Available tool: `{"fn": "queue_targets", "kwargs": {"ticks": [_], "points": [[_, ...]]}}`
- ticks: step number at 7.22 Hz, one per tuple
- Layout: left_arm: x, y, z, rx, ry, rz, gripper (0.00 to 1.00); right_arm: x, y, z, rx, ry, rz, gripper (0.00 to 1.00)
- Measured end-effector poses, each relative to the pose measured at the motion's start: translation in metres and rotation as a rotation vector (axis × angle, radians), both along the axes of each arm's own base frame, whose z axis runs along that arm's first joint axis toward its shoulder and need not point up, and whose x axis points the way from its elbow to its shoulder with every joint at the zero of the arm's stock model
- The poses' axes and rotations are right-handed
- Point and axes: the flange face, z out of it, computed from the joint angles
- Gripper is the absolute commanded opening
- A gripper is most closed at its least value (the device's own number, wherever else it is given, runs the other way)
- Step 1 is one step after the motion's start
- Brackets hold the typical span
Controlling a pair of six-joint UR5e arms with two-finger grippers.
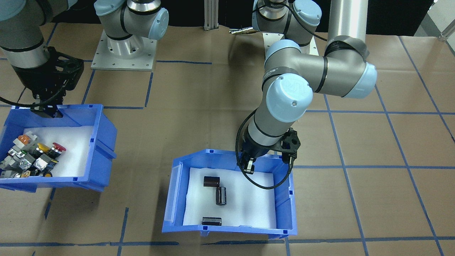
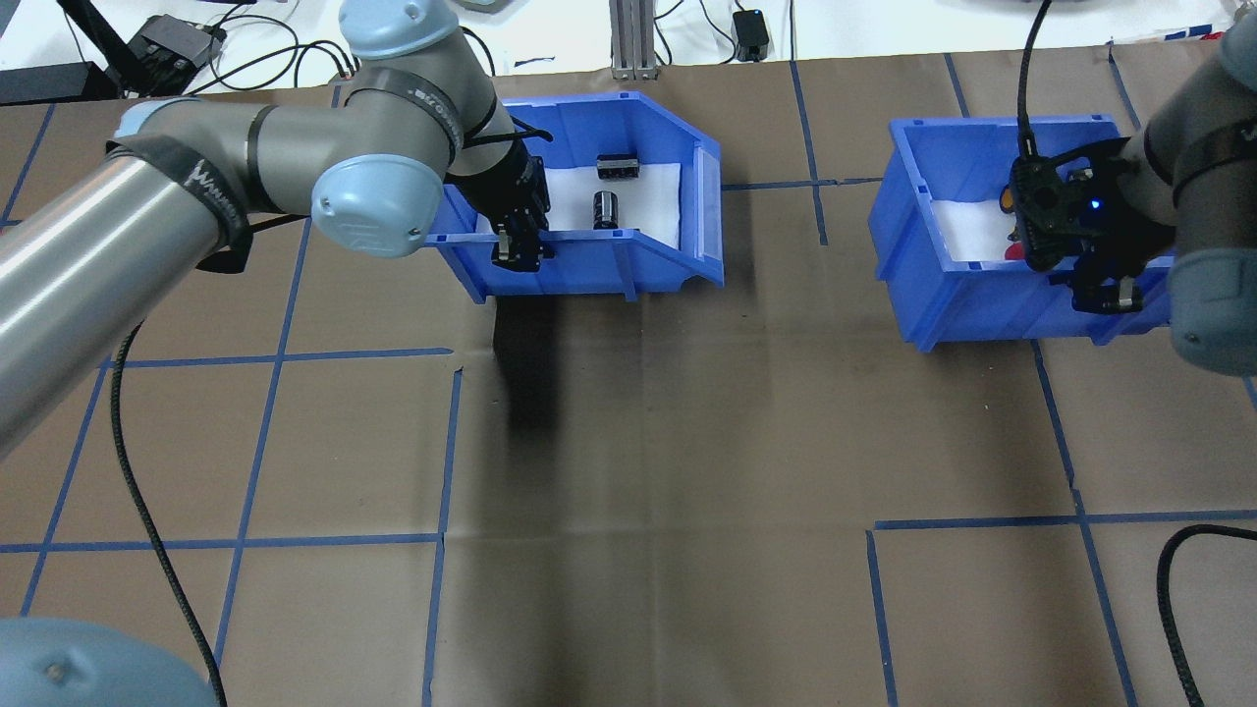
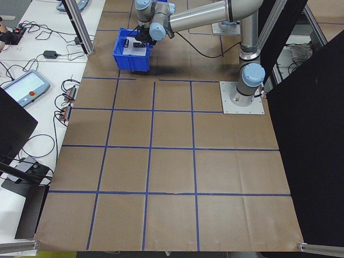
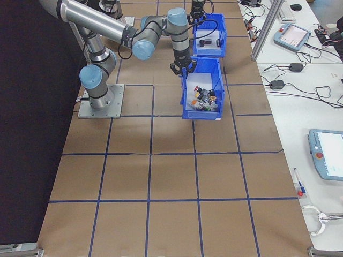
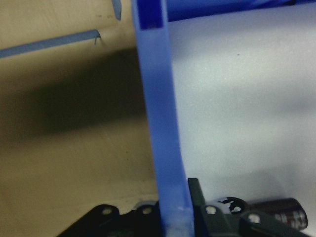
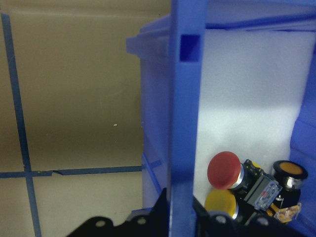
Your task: Place battery box in front
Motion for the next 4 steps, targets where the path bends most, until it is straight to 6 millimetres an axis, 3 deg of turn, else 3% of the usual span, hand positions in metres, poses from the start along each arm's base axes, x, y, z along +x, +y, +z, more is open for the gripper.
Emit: {"fn": "queue_targets", "kwargs": {"ticks": [4], "points": [[-0.051,-0.004,-0.029,-0.006,0.004,0.012,0.00,0.002,0.026,-0.006,0.005,0.014,-0.001,0.00]]}}
